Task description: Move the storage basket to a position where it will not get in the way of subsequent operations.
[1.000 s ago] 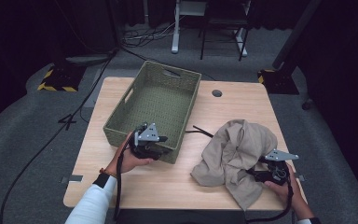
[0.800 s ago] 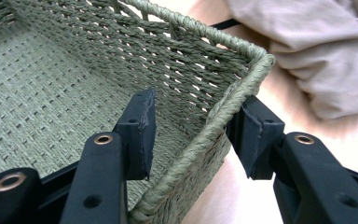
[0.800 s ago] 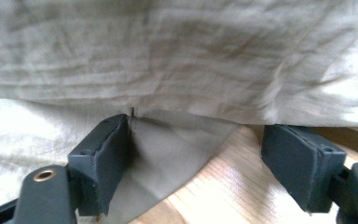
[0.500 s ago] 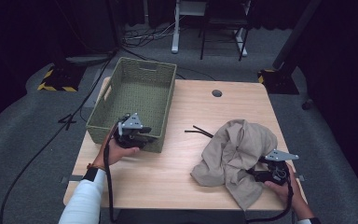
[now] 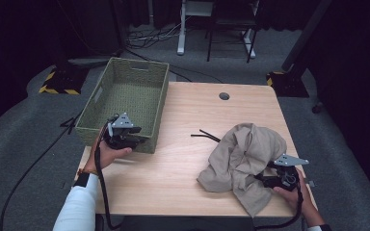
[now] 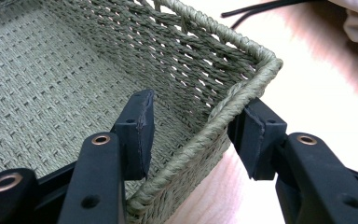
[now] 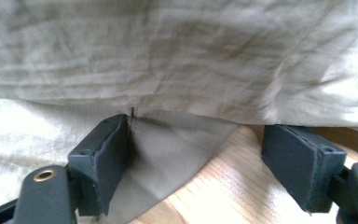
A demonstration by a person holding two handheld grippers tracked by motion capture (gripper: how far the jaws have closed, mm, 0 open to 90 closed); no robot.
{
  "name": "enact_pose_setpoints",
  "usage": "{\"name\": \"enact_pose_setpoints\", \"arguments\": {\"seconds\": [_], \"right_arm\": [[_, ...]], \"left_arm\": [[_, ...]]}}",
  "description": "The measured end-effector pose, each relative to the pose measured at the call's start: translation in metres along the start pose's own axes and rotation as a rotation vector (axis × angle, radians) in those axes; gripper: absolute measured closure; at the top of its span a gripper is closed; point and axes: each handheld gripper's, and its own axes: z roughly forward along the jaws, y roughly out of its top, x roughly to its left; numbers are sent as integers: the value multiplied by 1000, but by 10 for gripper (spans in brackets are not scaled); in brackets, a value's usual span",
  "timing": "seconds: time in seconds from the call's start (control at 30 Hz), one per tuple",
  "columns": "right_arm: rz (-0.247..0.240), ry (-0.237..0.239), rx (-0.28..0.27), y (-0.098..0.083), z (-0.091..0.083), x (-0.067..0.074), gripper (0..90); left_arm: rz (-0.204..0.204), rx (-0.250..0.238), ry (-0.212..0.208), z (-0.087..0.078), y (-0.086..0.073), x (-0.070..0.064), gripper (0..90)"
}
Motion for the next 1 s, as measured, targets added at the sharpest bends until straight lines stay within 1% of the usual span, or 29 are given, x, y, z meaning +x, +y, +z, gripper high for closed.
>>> {"name": "enact_pose_setpoints", "arguments": {"seconds": [0.07, 0.2, 0.27, 0.33, 0.37, 0.4, 0.43, 0.53, 0.57, 0.63, 0.67, 0.7, 0.73, 0.8, 0.83, 0.9, 0.93, 1.0], "right_arm": [[0, 0, 0, 0, 0, 0, 233], [0, 0, 0, 0, 0, 0, 233], [1, 0, -1, 0, 0, 0, 233], [1, 0, 0, 0, 0, 0, 233], [1, 0, 0, 0, 0, 0, 233], [0, 0, 0, 0, 0, 0, 233], [1, -1, 0, 0, 0, 0, 233], [0, 0, 0, 0, 0, 0, 233], [1, 0, -1, 0, 0, 0, 233], [1, 0, -1, 0, 0, 0, 233], [1, 0, -1, 0, 0, 0, 233], [1, 0, 0, 0, 0, 0, 233], [1, 0, -1, 0, 0, 0, 232], [2, 0, -1, 0, 0, 0, 232], [2, 0, -1, 0, 0, 0, 232], [1, 1, 0, 0, 0, 0, 232], [3, 0, -1, 0, 0, 0, 232], [1, 1, -1, 0, 0, 0, 232]], "left_arm": [[-6, 0, 13, 1, 1, 2, 516], [-23, 1, 15, 3, 3, 7, 520], [-27, 4, 26, 4, 4, 9, 520], [-40, 4, 29, 6, 5, 11, 520], [-37, 4, 34, 6, 6, 12, 521], [-44, -2, 34, 7, 6, 13, 521], [-40, -2, 38, 8, 7, 13, 522], [-42, -1, 51, 9, 7, 11, 520], [-43, -5, 74, 8, 7, 8, 512], [-23, -10, 129, 8, 7, -1, 471], [-13, -20, 148, 7, 8, -7, 392], [-14, -48, 160, 5, 9, -12, 331], [-20, -84, 150, 1, 10, -17, 298], [-30, -169, 131, -7, 13, -29, 272], [-23, -192, 112, -9, 14, -36, 233], [16, -218, 98, -10, 17, -52, 225], [32, -219, 85, -9, 18, -57, 218], [57, -221, 41, -5, 18, -71, 214]]}}
